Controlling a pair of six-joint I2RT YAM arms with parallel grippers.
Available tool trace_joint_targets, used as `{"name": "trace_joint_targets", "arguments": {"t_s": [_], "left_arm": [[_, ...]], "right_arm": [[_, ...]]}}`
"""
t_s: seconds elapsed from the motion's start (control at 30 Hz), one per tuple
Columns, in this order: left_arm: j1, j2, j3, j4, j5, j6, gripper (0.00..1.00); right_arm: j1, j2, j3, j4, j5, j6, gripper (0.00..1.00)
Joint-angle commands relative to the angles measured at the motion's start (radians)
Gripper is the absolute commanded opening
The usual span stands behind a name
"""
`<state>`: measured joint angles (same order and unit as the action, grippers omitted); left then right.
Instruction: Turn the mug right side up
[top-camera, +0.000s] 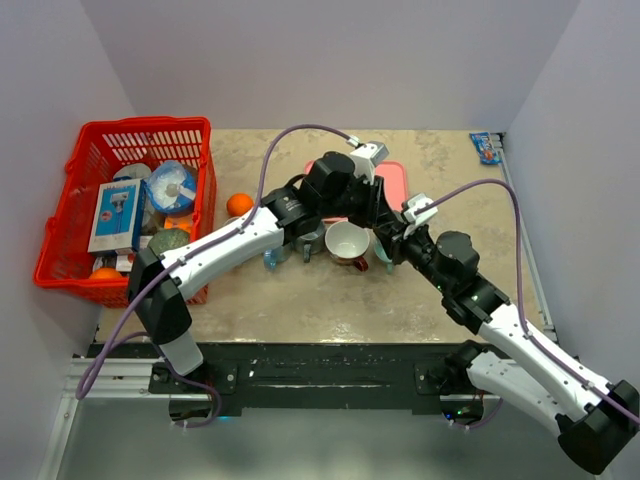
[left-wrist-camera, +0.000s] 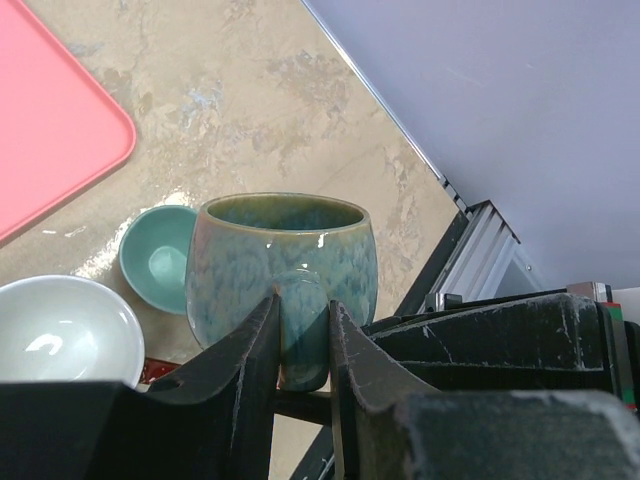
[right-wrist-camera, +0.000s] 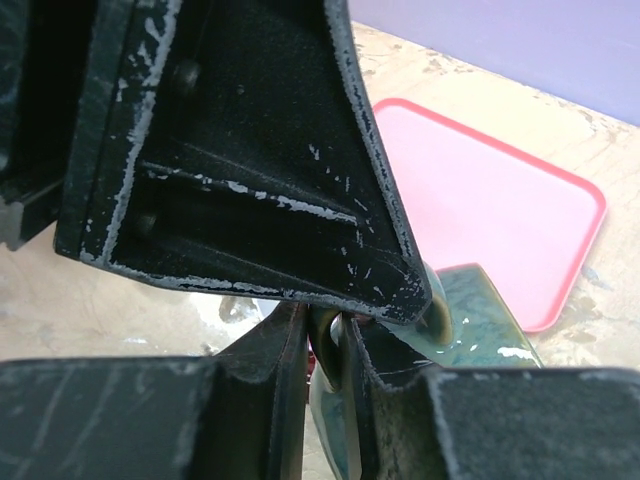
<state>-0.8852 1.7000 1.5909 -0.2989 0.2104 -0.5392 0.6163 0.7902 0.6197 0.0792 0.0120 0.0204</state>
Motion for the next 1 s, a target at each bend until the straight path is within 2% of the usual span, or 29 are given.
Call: {"name": "trace_joint_targets", "arguments": {"t_s": [0.0,0.1,0.2,0.23,0.67,0.97], "left_arm": [[-0.006,-0.011,-0.012,0.027,0.012,0.051,0.0],[-0.008,-0.014,-0.023,0.046,0.006,0.054,0.0],[-0.009,-0.02,-0.043,0.067,0.004,0.064,0.0],[-0.008,-0.022,-0.045,0.07,0.0,0.065,0.0],[-0.009,0.003,-0.048,0.121,0.004,0.085,0.0],[-0.008,0.035,0.012,0.116,-0.005,0.097,0.0]], "right_arm": [[-0.018,-0.046,-0.003,0.154,0.154,0.047,0.21],[-0.018,-0.046,-0.015,0.154,0.184,0.075,0.27],[-0.018,-0.052,-0.035,0.16,0.215,0.101,0.37],[-0.018,-0.055,-0.041,0.16,0.22,0.107,0.43],[-0.018,-0.08,-0.078,0.149,0.233,0.122,0.44],[-0.018,-0.101,-0.113,0.151,0.256,0.121,0.42]]}}
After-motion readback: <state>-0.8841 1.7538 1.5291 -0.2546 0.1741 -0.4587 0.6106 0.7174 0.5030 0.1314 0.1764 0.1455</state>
